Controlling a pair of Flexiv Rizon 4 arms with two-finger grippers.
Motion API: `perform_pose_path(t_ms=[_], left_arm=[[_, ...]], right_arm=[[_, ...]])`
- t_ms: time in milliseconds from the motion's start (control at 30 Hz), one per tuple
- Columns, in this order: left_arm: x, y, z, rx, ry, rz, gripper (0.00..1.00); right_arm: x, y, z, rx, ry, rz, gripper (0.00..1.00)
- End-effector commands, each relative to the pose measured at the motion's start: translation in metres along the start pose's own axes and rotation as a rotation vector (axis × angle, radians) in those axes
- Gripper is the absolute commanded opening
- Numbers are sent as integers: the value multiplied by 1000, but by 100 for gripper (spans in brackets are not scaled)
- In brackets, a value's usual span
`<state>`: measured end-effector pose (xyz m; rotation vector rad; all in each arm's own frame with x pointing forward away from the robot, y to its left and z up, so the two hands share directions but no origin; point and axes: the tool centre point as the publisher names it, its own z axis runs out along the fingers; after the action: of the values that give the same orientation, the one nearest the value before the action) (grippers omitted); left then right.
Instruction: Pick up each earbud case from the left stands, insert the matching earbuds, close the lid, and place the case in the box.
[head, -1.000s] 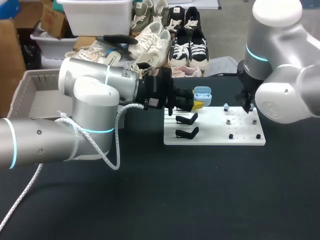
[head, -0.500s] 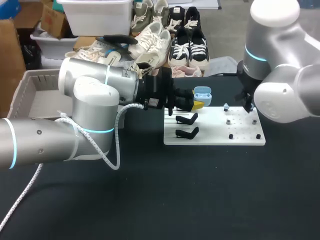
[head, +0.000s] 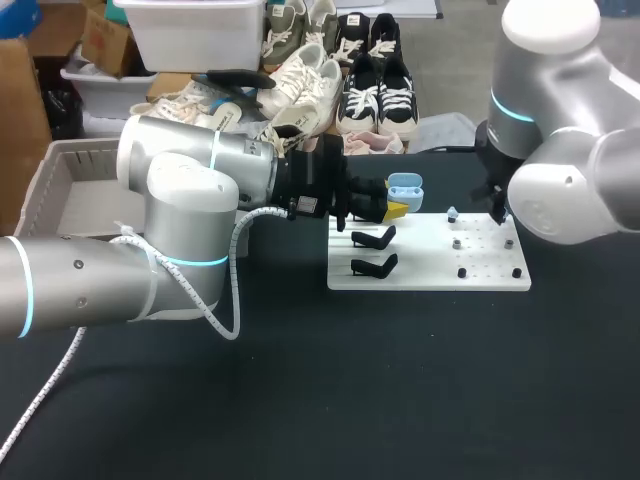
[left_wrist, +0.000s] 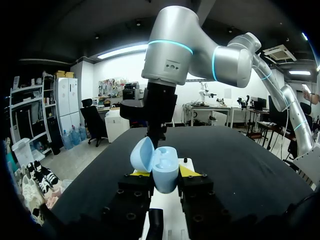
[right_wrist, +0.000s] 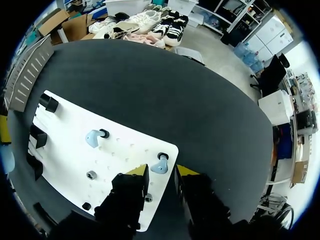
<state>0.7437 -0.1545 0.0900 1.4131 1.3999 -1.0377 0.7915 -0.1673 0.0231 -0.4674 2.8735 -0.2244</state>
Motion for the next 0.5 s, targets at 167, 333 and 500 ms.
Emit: perform_pose_path(t_ms=[167,333,500], left_arm=[[0,-1,0,-4,-1,1,0],[0,-1,0,-4,-1,1,0],[0,-1,0,-4,-1,1,0]], right_arm=[[-2,1,2,1,6,1,29],[-1,3,2,0,9,2,28],[-1,4,2,0,9,8,25]])
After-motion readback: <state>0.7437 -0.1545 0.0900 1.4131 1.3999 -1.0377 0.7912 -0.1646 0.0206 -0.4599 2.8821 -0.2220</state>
